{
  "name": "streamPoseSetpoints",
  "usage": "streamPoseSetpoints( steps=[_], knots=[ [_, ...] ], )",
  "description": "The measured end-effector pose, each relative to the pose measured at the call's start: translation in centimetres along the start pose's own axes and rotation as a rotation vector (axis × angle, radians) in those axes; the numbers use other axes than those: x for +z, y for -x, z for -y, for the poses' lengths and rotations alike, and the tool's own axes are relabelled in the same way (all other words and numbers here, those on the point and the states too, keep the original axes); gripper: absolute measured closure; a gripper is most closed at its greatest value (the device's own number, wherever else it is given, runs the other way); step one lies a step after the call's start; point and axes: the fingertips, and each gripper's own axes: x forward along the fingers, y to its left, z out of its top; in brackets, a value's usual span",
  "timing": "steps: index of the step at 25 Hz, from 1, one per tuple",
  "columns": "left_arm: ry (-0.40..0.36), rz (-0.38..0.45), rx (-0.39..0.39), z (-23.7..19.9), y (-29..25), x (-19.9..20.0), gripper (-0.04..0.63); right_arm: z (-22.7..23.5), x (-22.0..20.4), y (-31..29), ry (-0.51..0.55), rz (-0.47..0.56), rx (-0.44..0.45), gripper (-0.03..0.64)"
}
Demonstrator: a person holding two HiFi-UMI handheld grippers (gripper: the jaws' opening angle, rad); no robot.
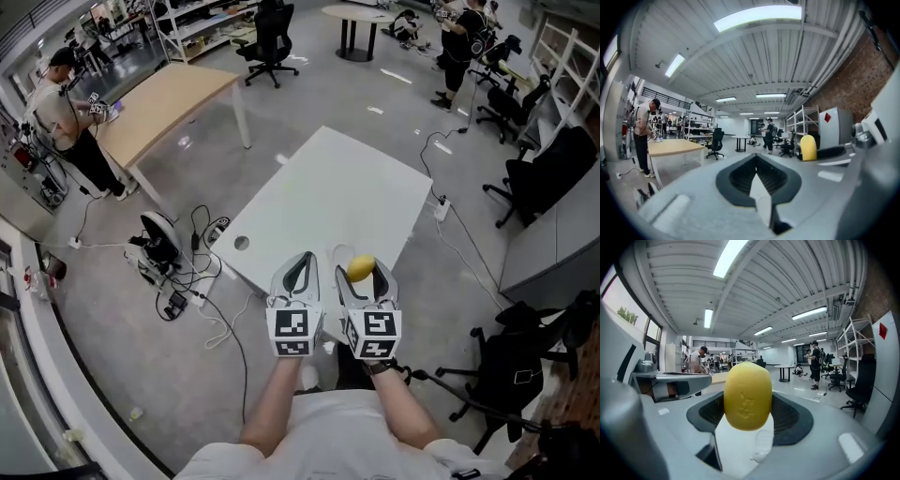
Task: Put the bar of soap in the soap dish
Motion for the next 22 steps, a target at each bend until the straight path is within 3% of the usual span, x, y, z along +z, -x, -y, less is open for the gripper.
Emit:
streamPoseSetpoints(
  steps=[5, 11, 17, 22],
  knots=[
    [-0.013, -0.076, -0.033, 0.9, -3.5, -3.4, 0.594, 1.4, -3.3, -3.3, -0.031, -0.095, 0.009, 0.316],
    [0.056, -0.153, -0.040, 0.4, -7.3, -6.6, 0.595, 2.6, -6.7, -6.5, -0.072, -0.217, 0.027, 0.316],
    [0.056, -0.256, -0.027, -0.4, -8.7, -10.4, 0.594, 4.4, -12.1, -7.7, -0.164, -0.379, -0.005, 0.316],
    [0.066, -0.319, -0.026, -0.7, -9.7, -13.0, 0.595, 4.6, -16.2, -8.7, -0.172, -0.488, -0.003, 0.316]
  ],
)
